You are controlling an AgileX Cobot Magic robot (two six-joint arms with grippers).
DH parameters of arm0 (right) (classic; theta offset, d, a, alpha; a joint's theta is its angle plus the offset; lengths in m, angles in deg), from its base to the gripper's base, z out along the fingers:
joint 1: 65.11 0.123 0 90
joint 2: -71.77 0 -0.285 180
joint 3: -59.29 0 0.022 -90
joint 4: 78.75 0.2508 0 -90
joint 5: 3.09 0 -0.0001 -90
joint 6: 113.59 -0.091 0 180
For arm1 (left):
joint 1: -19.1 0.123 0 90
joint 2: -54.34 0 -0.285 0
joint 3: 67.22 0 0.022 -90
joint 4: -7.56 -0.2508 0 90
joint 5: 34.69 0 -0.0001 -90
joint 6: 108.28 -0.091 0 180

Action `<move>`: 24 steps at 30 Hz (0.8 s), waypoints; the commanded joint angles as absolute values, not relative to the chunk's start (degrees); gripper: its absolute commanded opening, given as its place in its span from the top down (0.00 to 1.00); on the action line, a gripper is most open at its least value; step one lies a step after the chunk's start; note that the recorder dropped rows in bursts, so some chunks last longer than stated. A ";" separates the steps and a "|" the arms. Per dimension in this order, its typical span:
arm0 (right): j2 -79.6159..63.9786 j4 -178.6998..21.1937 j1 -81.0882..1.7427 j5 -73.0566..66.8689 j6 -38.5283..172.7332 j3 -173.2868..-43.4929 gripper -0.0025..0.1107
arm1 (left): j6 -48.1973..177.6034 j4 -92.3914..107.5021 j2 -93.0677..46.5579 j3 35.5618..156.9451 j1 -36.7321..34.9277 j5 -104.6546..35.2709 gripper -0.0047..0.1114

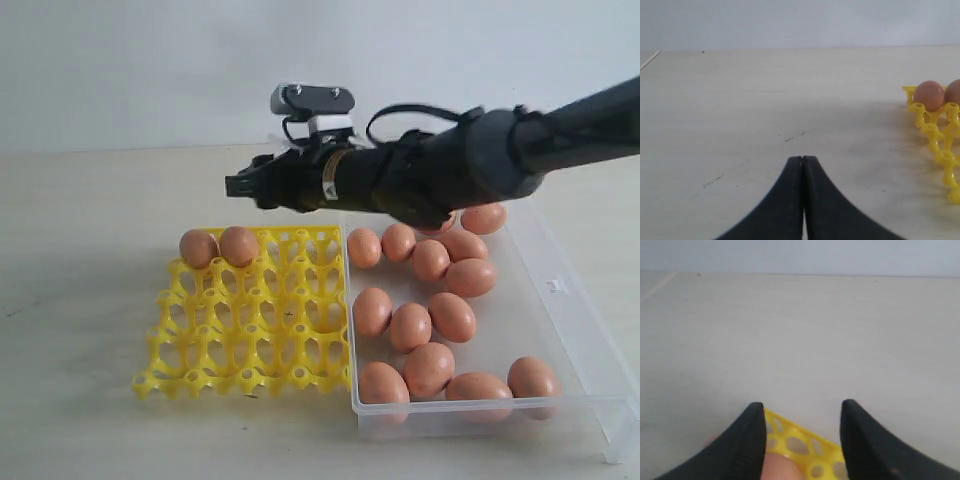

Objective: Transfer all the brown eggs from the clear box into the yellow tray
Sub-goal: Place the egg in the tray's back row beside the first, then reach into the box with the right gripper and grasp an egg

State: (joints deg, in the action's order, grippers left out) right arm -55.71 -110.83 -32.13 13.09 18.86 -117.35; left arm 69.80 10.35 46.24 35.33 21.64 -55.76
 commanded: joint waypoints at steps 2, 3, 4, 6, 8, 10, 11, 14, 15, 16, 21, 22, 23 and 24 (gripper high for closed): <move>-39.21 -98.23 -33.14 -29.18 51.24 -114.34 0.92 | 70.11 10.67 46.56 35.56 21.34 -54.96 0.96; -38.16 -95.99 -33.86 -33.87 53.80 -113.23 0.98 | 70.11 10.67 46.56 35.56 21.34 -54.96 0.96; -37.30 -94.53 -34.86 -38.64 54.33 -112.03 0.98 | 70.11 10.67 46.56 35.56 21.34 -54.96 0.96; -37.00 -93.89 -36.39 -42.21 59.24 -109.56 0.98 | 70.11 10.67 46.56 35.56 21.34 -54.96 0.96; -37.00 -91.94 -37.38 -42.43 70.74 -106.98 0.95 | 70.11 10.67 46.56 35.56 21.34 -54.96 0.96; -37.00 -88.13 -37.90 -42.43 77.56 -105.39 0.80 | 70.11 10.67 46.56 35.56 21.34 -54.96 0.96; -37.00 -87.69 -38.08 -42.43 79.01 -104.78 0.71 | 70.11 10.67 46.56 35.56 21.34 -54.96 0.96; -37.00 -87.42 -38.42 -41.26 82.05 -103.66 0.51 | 70.11 10.67 46.56 35.56 21.34 -54.96 0.96; -37.00 -87.42 -38.58 -40.63 81.61 -103.65 0.46 | 70.11 10.67 46.56 35.56 21.34 -54.96 0.96; -37.00 -86.76 -38.58 -40.32 80.52 -103.65 0.42 | 70.11 10.67 46.56 35.56 21.34 -54.96 0.96; -36.89 -84.98 -38.58 -39.98 71.34 -103.65 0.41 | 70.11 10.67 46.56 35.56 21.34 -54.96 0.96; -36.89 -84.98 -38.81 -39.70 69.34 -103.65 0.41 | 70.11 10.67 46.56 35.56 21.34 -54.96 0.96; -36.89 -84.98 -38.95 -39.42 67.68 -103.65 0.41 | 70.11 10.67 46.56 35.56 21.34 -54.96 0.96; -36.89 -84.87 -39.08 -39.17 64.92 -103.65 0.41 | 70.11 10.67 46.56 35.56 21.34 -54.96 0.96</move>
State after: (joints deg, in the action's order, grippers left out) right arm -37.62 -85.28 -38.43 -40.49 71.01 -103.78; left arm 69.80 10.35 46.24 35.33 21.64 -55.76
